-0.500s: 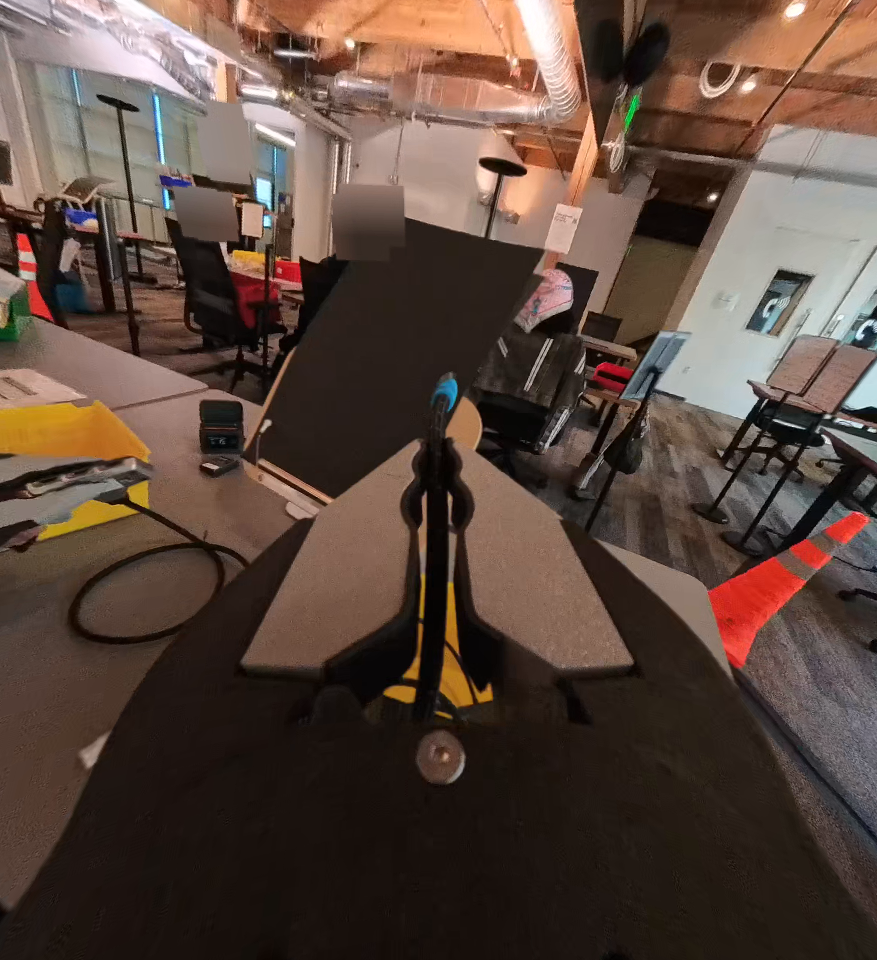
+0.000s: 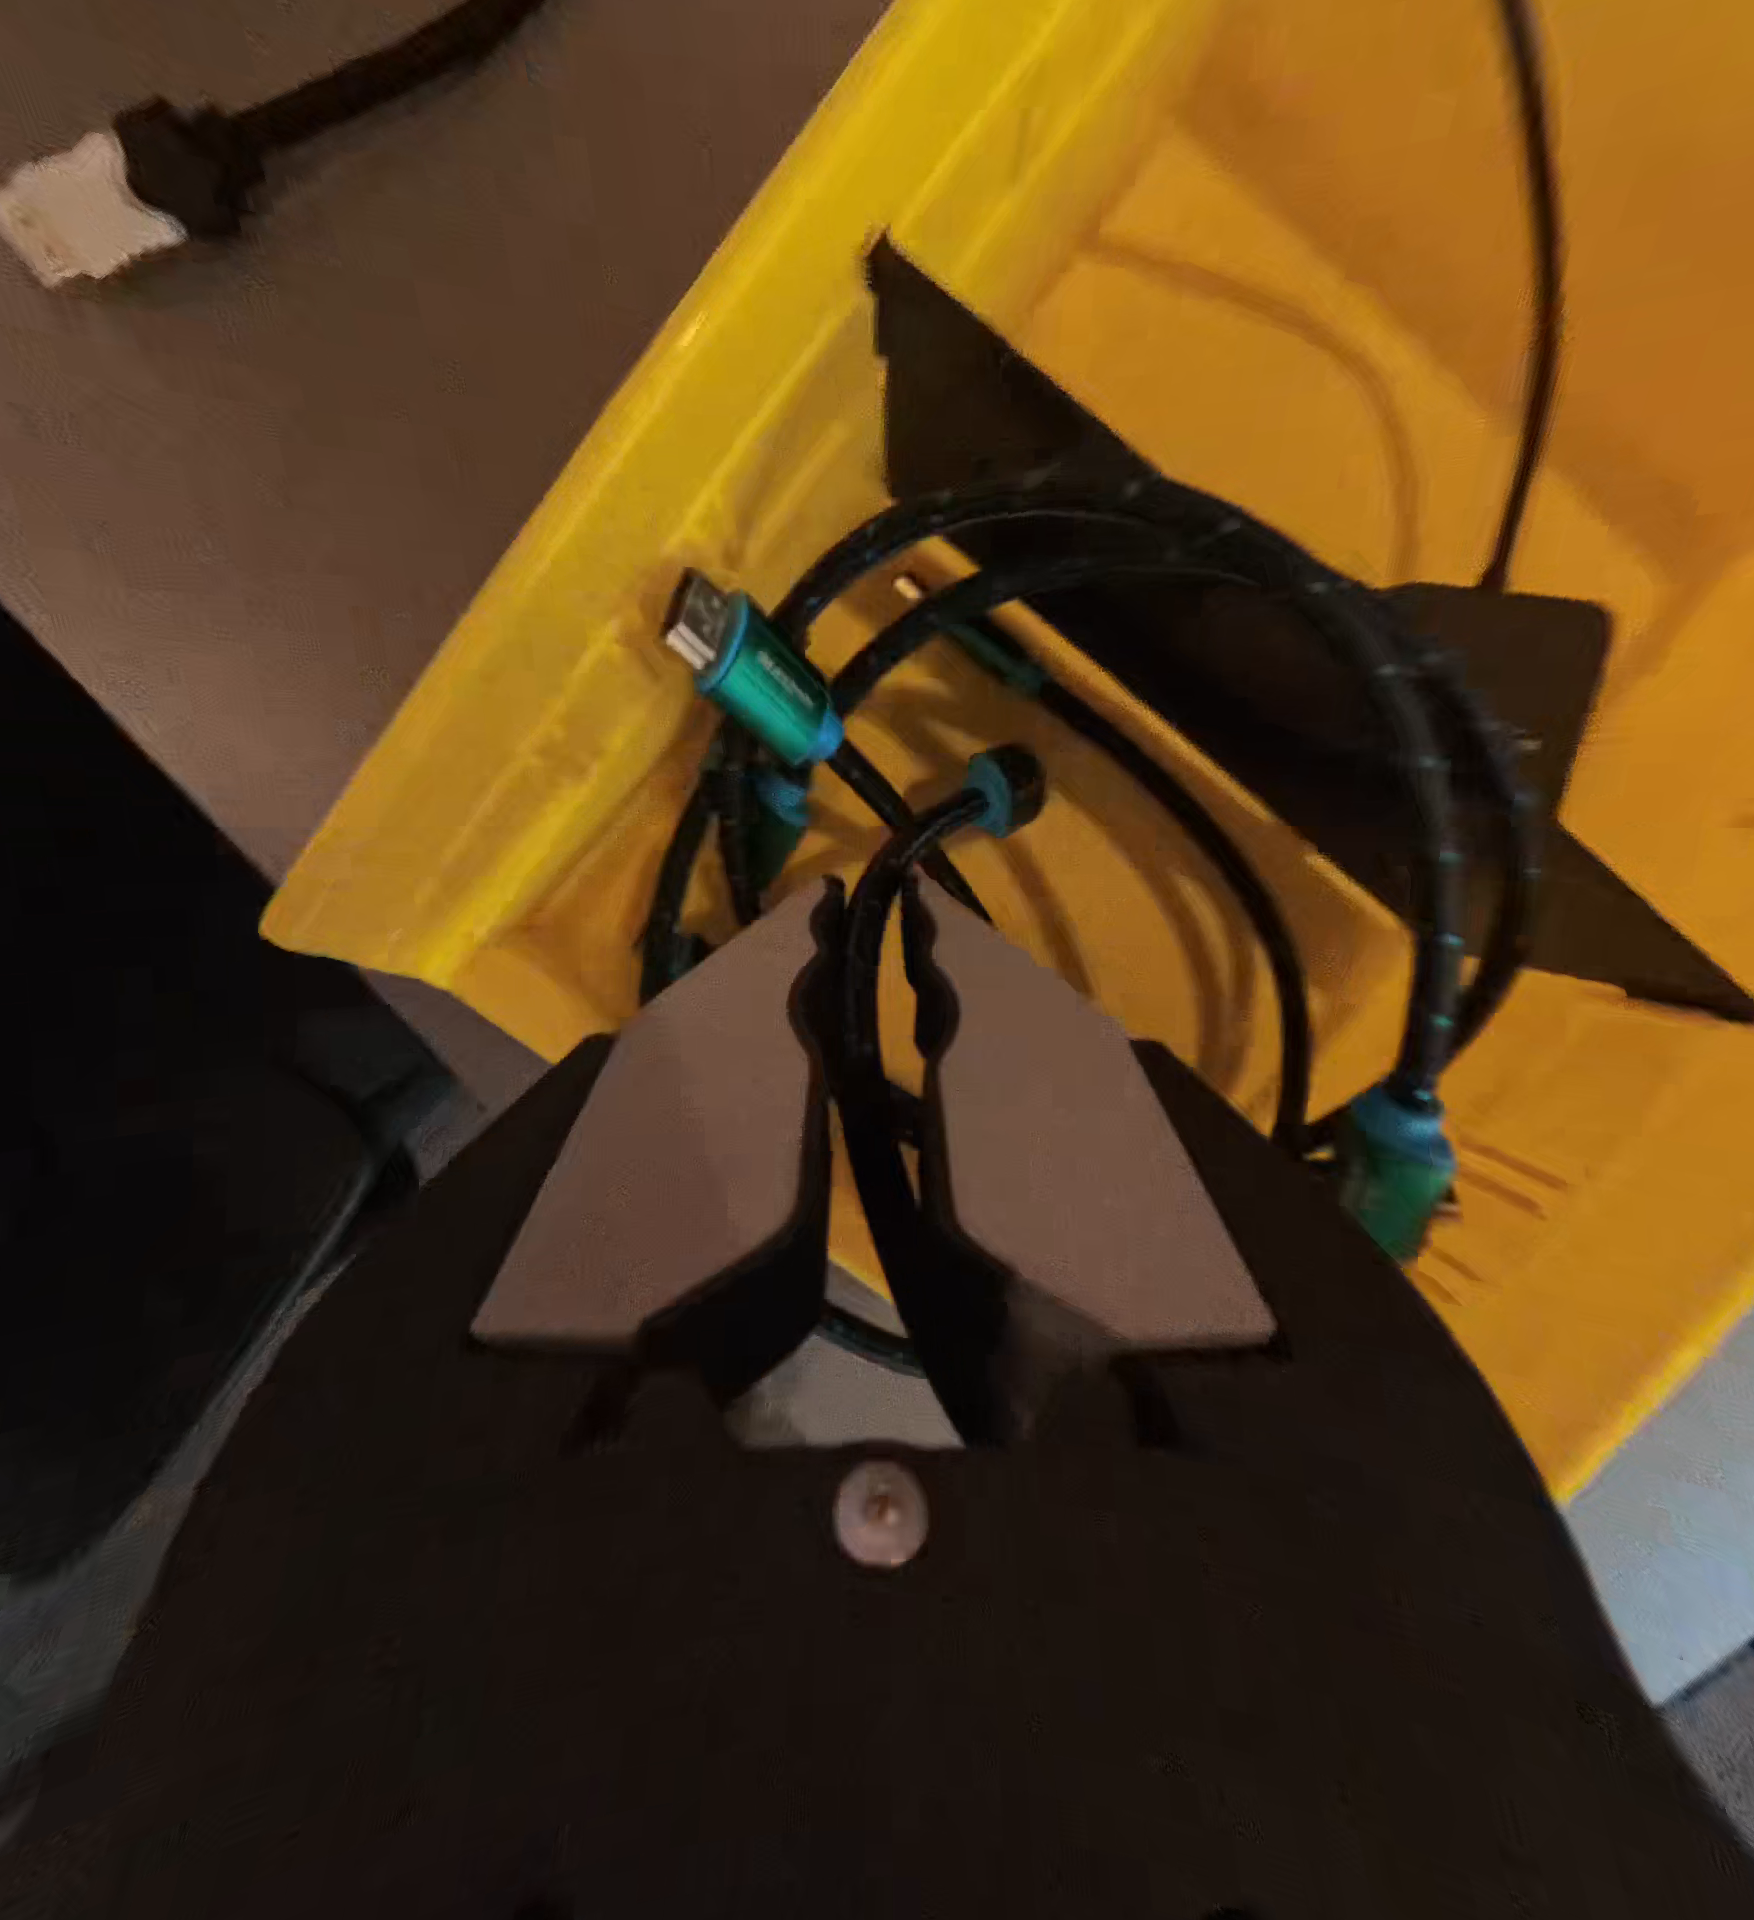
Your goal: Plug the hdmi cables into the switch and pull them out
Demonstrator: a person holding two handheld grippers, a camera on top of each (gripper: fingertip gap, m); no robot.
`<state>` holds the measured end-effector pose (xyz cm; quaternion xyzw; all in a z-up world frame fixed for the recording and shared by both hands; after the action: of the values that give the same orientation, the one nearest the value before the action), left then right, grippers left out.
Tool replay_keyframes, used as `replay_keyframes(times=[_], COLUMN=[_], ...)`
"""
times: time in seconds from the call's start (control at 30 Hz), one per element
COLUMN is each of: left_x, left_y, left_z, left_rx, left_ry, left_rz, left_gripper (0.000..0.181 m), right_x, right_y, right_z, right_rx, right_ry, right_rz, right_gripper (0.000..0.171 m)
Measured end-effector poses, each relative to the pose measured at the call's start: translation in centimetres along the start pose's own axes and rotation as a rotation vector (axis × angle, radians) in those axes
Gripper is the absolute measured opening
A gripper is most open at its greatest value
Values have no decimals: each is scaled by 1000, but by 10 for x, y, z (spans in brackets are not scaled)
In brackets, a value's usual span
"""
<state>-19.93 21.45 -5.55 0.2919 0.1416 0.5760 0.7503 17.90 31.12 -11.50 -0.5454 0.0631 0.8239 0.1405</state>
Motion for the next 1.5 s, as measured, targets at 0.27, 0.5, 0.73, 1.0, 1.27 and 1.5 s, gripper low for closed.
replay_keyframes(times=[0.27,0.5,0.73,1.0,1.27,1.5], left_x=[-3,-6,-11,-18,-16,-15], left_y=[1,5,-22,-39,-19,13], left_z=[7,11,22,29,29,16], left_rx=[-272,-308,-223,-237,-363,-491], left_ry=[-103,-148,-195,-224,-218,-195], left_rz=[-182,-200,-338,-481,-383,-245], left_gripper=[19,19,19,19,30,10], right_x=[-15,-79,-40,36,21,-152], right_y=[21,30,141,176,167,90], right_z=[39,84,186,256,258,250], right_rx=[-81,-68,-251,-512,-604,-345], right_ry=[32,-298,-484,-408,-370,-579], right_rz=[39,15,184,88,-73,-349], right_gripper=[39,49,64,45,21,17])
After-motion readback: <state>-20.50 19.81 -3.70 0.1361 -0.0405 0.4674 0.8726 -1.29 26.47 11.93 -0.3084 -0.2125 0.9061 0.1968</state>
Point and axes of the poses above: each gripper's, where its closed fingertips meet, x out along the fingers, z out of its top, y = z × x across the jaws, the point moved 3 cm from there along -x, back along the fingers, and after that the axes turned 5 degrees about y, right-handed, at the moved point
